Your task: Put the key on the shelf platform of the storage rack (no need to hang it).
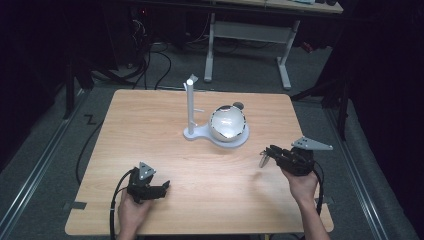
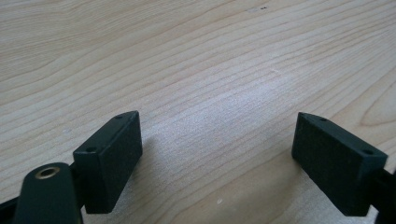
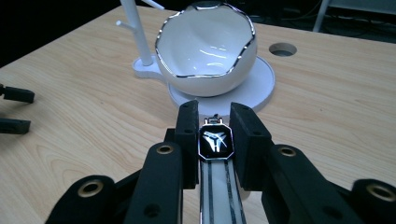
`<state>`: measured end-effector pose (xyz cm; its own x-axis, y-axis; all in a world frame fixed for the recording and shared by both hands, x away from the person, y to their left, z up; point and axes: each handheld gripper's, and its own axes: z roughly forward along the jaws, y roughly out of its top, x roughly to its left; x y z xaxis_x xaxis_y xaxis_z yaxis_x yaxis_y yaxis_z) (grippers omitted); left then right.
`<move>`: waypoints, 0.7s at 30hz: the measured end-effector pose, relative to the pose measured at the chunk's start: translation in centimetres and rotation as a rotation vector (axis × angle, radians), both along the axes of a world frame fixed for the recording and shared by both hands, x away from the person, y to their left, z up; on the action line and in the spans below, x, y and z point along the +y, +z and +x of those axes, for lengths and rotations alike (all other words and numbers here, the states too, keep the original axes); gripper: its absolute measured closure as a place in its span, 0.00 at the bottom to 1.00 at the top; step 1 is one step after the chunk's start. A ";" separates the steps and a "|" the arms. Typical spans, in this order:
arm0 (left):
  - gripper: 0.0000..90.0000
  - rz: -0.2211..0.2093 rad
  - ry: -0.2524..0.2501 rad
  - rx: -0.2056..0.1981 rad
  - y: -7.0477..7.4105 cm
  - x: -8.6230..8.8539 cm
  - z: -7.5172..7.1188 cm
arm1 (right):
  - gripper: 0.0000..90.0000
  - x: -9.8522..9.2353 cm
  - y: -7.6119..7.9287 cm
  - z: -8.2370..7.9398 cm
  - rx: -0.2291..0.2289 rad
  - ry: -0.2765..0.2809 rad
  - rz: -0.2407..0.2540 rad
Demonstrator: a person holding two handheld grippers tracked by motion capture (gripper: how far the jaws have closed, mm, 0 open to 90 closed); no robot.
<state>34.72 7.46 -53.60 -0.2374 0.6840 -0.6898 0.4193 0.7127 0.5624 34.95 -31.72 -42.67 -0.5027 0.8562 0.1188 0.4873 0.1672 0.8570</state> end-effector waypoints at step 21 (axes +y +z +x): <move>0.19 0.011 -0.019 -0.008 0.0 0.1 -0.1 | 0.83 2.5 2.5 2.3 0.000 0.074 -0.004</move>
